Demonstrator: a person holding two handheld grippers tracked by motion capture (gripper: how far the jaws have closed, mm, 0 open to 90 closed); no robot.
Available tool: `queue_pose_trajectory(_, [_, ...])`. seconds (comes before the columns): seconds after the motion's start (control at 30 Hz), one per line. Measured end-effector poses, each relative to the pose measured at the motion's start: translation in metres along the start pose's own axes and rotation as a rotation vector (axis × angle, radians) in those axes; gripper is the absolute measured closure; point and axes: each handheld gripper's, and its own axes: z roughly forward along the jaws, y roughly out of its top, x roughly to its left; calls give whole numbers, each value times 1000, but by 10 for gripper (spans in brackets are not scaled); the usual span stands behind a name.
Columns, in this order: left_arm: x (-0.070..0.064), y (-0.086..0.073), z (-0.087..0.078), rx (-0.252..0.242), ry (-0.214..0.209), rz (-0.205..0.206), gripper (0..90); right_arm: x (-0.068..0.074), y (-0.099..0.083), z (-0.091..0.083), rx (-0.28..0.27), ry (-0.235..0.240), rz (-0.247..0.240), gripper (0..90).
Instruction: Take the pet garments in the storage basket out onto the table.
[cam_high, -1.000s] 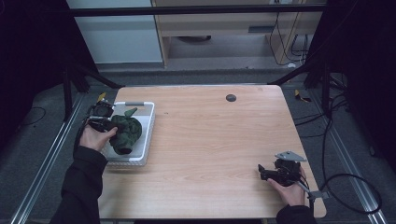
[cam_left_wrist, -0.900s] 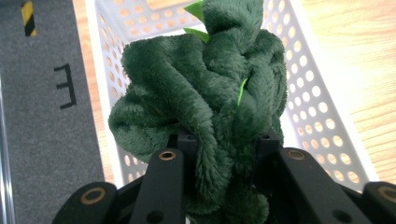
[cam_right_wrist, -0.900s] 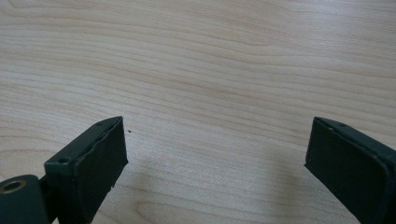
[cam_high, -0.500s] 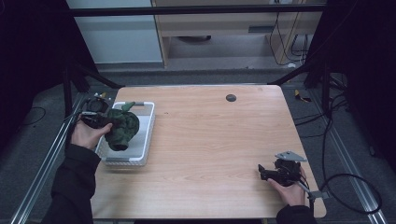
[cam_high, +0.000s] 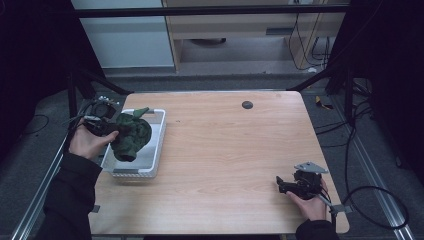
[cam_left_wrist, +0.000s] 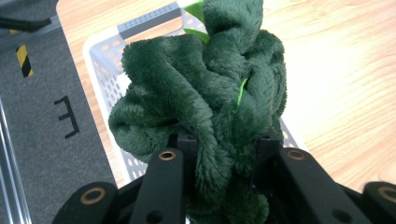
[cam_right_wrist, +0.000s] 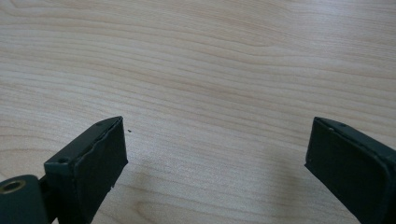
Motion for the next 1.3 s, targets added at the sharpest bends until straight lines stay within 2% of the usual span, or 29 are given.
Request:
queue_pose_trajectory(0.17, [-11,6,-10,-11,-33,64,710,0,0,0,5,6,-4,55])
queue_pose_trajectory(0.23, [-14,7,-11,-15,-36,77,710,0,0,0,6,5,-3,54])
queue_pose_trajectory(0.3, [-23,9,-15,-24,-52,117,710,1,0,0,6,5,-4,56])
queue_pose_trajectory(0.4, [-34,11,-19,-30,-70,151,710,0,0,0,-2,0,-7,56])
queue_pose_trajectory(0.43, [-34,11,-19,-30,-70,151,710,0,0,0,-2,0,-7,56])
queue_pose_trajectory(0.5, [-46,14,-22,-31,-90,191,710,-1,0,0,-5,0,-5,56])
queue_pose_trajectory(0.53, [-46,14,-22,-31,-90,191,710,-1,0,0,-5,0,-5,56])
queue_pose_trajectory(0.63, [-61,19,-25,-34,-110,241,710,-1,0,0,-6,0,-7,56])
queue_pose_trajectory(0.7, [-65,20,-25,-34,-115,253,709,0,0,0,-6,0,-5,56])
queue_pose_trajectory(0.73, [-73,22,-25,-32,-125,277,709,0,0,0,-5,0,-4,56])
queue_pose_trajectory(0.87, [-85,24,-24,-29,-137,310,708,0,0,0,-5,1,-5,56])
queue_pose_trajectory(1.1, [-98,28,-19,-10,-153,353,708,0,0,-1,-5,4,-2,57])
queue_pose_trajectory(1.13, [-102,28,-18,-7,-170,366,708,0,0,-1,-5,5,2,57])
queue_pose_trajectory(1.27, [-110,30,-17,-1,-192,395,706,0,0,-1,-5,5,1,57])
queue_pose_trajectory(1.3, [-115,31,-15,7,-201,410,706,0,0,-1,-6,5,-1,57])
